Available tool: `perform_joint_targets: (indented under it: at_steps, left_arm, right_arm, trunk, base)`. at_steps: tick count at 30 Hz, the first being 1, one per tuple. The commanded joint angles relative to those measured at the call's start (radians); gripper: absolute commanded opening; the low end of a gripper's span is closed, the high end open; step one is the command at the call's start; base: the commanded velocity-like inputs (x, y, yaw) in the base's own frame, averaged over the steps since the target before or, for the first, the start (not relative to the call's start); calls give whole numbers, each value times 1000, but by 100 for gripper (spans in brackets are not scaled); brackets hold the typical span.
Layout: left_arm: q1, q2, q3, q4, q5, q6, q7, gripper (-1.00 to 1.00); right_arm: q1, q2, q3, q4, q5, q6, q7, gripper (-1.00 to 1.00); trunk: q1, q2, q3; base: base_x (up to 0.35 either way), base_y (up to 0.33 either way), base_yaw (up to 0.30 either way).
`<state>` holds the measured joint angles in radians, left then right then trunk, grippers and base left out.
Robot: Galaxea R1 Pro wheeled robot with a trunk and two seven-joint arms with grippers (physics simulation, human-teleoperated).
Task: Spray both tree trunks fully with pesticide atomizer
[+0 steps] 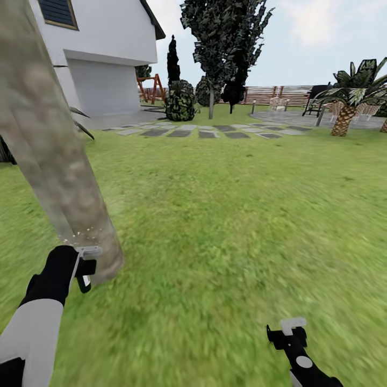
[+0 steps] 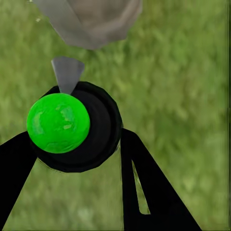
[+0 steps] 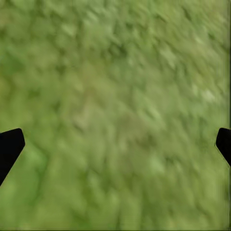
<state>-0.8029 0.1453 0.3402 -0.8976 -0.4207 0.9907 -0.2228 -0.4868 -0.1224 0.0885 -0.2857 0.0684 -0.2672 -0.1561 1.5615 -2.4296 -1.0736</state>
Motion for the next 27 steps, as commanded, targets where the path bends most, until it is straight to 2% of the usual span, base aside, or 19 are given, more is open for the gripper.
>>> perform_joint_targets:
  at_steps: [1, 12, 21, 27]
  left_arm:
    - [0, 1, 2, -1, -10, 3, -10, -100]
    - [11, 9, 10, 0, -13, 2, -9, -100]
    - [13, 5, 6, 14, -13, -3, -5, -100]
    - [14, 2, 4, 16, -7, -5, -3, -100]
  right_arm:
    - [-1, 0, 8, 1, 7, 0, -10, 100]
    - [-1, 0, 9, 0, 7, 0, -10, 100]
    - [-1, 0, 9, 0, 7, 0, -10, 100]
    - [-1, 0, 9, 0, 7, 0, -10, 100]
  trunk:
    - [0, 0, -1]
    - [0, 0, -1]
    - [0, 0, -1]
    - [0, 0, -1]
  base:
    - [192, -232, 0]
    - [179, -232, 240]
    - [174, -232, 277]
    - [-99, -217, 277]
